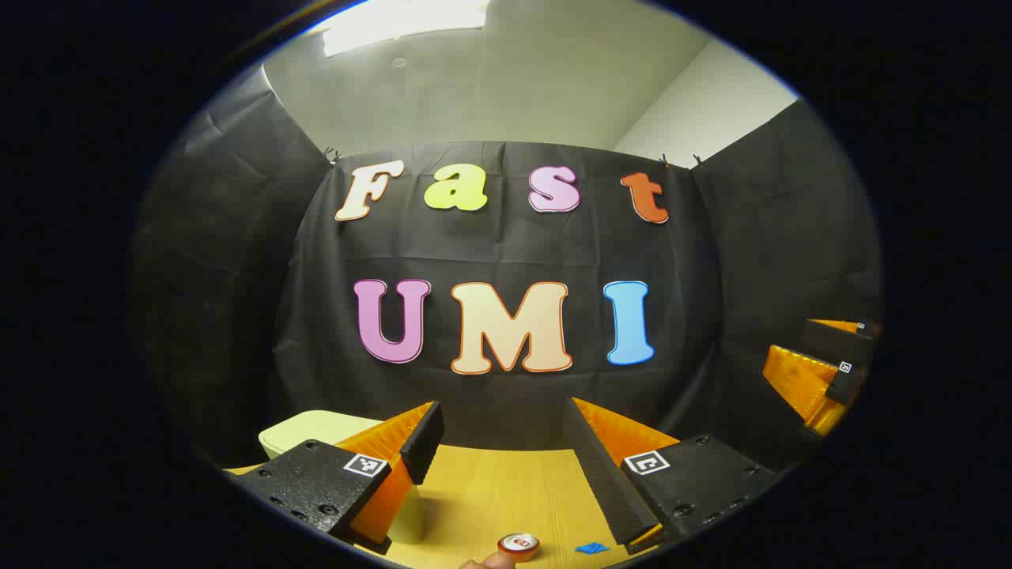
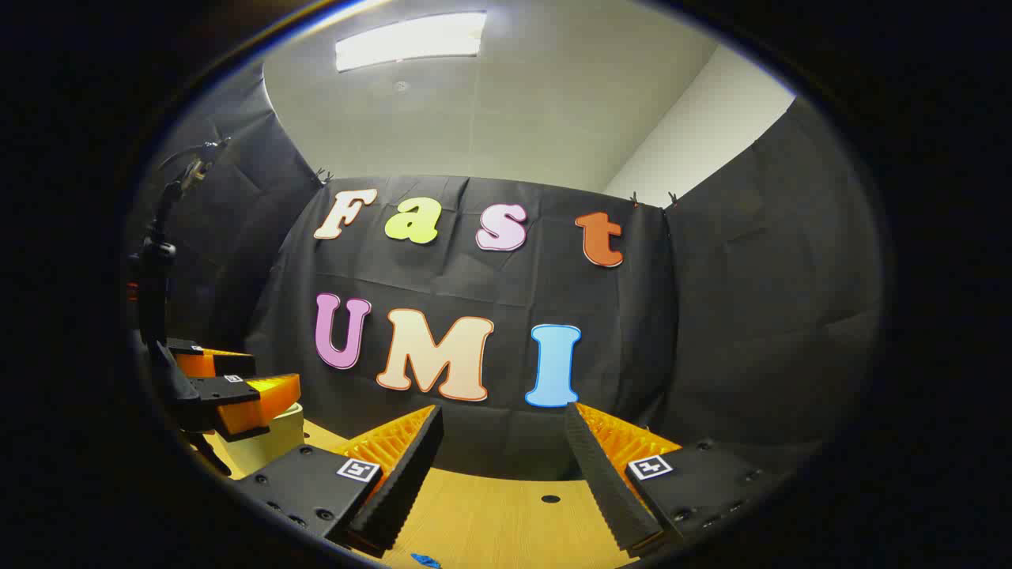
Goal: Press the lid of the desktop garbage bin to open it, pick up the crumpled paper on the desktop and throw it into the bin, then pick up the pop can on the desktop and drop it into the bin, and finally close the garbage bin lid.
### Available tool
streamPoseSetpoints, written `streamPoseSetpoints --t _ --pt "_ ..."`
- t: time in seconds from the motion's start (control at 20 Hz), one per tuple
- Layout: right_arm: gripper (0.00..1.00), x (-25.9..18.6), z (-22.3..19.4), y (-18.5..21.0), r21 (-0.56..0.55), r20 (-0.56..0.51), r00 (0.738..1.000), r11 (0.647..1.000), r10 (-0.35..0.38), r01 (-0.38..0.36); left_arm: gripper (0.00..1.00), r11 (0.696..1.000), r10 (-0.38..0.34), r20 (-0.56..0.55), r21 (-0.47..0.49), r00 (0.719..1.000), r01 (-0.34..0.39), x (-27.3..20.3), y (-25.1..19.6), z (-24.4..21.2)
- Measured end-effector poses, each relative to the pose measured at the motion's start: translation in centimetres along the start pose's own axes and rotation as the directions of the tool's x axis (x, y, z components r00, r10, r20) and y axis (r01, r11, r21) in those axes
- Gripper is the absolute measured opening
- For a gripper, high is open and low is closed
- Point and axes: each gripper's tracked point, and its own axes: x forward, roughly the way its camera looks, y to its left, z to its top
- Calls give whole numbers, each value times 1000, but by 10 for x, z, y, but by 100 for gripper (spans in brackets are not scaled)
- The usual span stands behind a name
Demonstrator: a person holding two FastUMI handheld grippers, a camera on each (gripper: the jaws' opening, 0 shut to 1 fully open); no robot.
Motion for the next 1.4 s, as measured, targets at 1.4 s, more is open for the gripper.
streamPoseSetpoints --t 1.4 --pt "98 7 -48 -35 90 -73 994 993 85 -79 93 999 39 -26 25 999 -39 16 -28 -9"
